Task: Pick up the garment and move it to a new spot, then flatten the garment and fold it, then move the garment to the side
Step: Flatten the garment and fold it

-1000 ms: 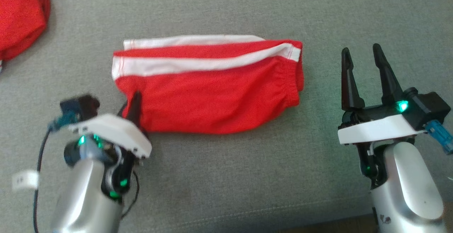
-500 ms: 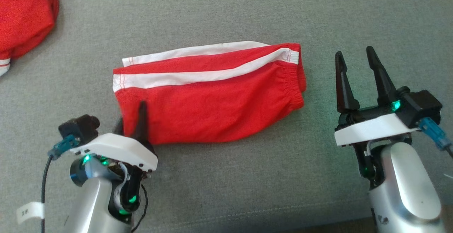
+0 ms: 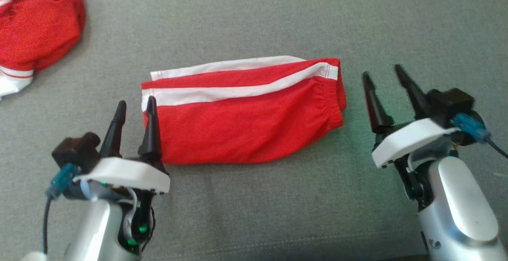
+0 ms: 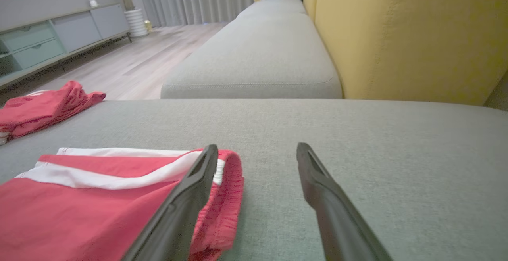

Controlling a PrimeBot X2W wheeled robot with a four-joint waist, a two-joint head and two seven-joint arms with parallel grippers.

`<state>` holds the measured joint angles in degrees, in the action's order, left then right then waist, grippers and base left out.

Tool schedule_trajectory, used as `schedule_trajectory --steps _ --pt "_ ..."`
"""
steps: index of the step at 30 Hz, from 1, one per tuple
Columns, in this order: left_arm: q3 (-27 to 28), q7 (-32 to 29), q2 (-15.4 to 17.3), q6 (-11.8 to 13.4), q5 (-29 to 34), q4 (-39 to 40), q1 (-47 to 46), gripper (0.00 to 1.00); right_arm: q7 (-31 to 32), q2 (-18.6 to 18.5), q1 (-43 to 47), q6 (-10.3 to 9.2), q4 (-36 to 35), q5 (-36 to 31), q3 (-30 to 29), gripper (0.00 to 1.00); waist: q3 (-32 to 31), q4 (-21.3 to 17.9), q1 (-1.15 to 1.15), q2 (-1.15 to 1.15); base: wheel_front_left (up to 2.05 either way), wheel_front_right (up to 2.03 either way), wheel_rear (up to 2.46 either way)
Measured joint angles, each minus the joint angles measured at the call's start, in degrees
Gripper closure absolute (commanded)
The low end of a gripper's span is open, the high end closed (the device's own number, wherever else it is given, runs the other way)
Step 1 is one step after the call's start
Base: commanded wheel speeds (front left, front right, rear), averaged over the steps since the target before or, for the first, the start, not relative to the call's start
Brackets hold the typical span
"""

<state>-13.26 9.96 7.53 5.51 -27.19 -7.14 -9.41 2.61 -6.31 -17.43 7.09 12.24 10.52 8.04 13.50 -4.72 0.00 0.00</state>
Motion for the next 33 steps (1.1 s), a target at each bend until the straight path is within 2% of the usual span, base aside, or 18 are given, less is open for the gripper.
schedule_trajectory --steps 6,13,24,31,32,33 --pt "-0.9 1.8 0.1 0.1 0.9 1.5 3.9 0.00 7.5 -2.4 -2.2 0.00 2.6 4.2 4.4 0.00 -2.4 1.1 0.00 0.00 0.00 0.00 0.00" --pt "-1.1 3.3 -0.1 1.4 1.9 3.5 8.8 0.00 15.4 -5.3 -5.3 0.00 10.1 8.7 8.4 0.00 -5.1 3.5 0.00 0.00 0.00 0.00 0.00" --pt "-1.8 3.8 -0.8 1.9 2.4 4.7 10.3 0.00 21.4 -6.4 -11.4 0.00 25.6 11.4 9.5 0.00 -4.8 7.9 0.00 0.00 0.00 0.00 0.00" --pt "-2.0 3.8 -0.9 1.9 2.4 4.8 10.3 0.00 24.1 -6.0 -14.8 0.00 30.5 16.7 10.5 0.00 -3.9 9.6 0.00 0.00 0.00 0.00 0.00" --pt "-2.0 3.8 -0.9 1.9 2.4 4.8 10.3 0.00 24.4 -6.0 -15.4 0.00 30.9 17.5 10.9 0.06 -3.8 9.7 0.00 0.00 0.00 0.00 0.00" --pt "-2.0 3.8 -1.0 1.9 2.4 4.7 10.3 0.00 24.7 -6.0 -15.9 0.00 31.3 18.2 11.4 0.26 -3.7 9.8 0.00 0.00 0.00 0.00 0.00"
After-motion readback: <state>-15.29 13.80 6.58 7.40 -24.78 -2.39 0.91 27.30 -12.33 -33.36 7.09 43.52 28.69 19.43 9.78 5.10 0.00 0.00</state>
